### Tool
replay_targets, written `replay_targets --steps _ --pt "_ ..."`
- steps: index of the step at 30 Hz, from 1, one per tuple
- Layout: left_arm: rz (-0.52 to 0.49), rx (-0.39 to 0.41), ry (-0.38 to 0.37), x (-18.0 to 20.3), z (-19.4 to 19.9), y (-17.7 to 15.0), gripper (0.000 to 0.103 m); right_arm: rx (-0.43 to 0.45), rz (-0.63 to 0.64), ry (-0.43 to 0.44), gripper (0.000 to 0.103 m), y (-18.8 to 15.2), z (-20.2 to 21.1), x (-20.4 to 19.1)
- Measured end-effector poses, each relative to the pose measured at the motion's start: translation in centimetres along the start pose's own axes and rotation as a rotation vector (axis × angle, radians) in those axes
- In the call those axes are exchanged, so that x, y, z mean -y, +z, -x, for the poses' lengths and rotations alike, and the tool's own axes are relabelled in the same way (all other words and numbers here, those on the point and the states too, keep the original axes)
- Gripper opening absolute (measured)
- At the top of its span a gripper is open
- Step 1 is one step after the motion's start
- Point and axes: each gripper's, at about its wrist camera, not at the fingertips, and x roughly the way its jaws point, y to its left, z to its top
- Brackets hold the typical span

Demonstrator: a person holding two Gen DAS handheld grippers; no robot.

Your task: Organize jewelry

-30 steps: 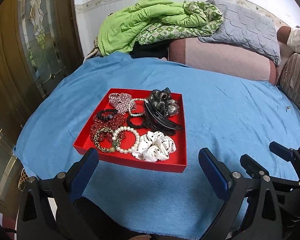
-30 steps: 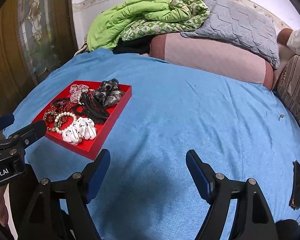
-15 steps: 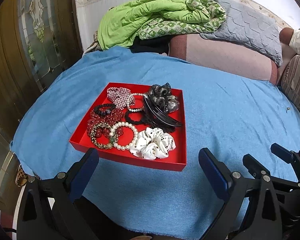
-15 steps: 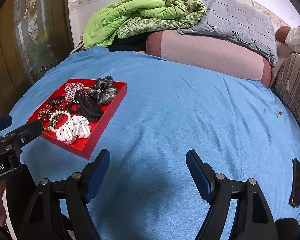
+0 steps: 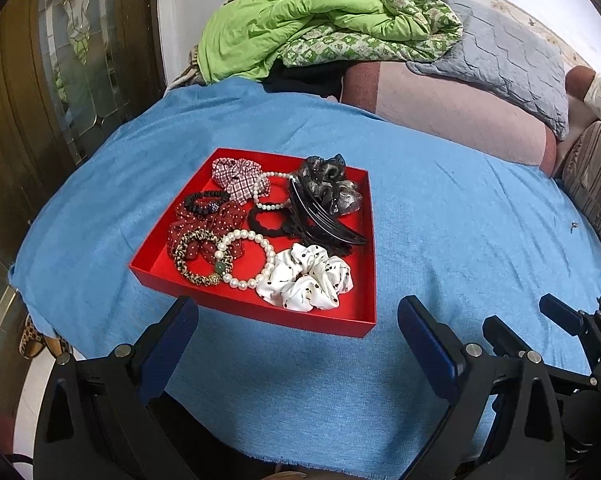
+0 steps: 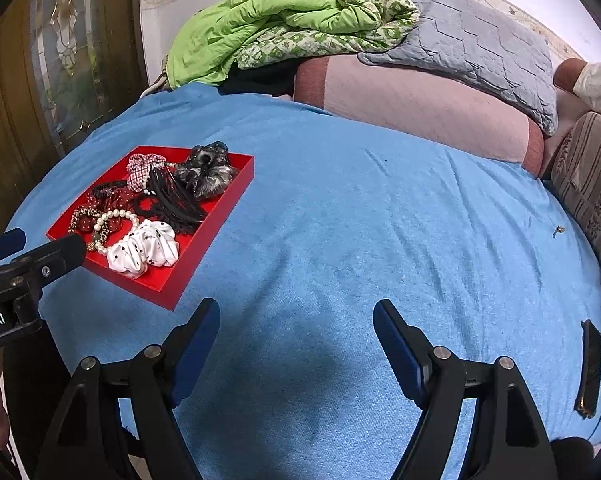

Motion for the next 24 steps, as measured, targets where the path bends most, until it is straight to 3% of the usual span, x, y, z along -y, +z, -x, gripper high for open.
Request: replay_targets --steps 24 --pt "0.018 -0.022 0.006 -0.68 -0.64 -0.47 0.099 -0.003 0.008 -0.001 0.084 -0.33 -0.35 -0.21"
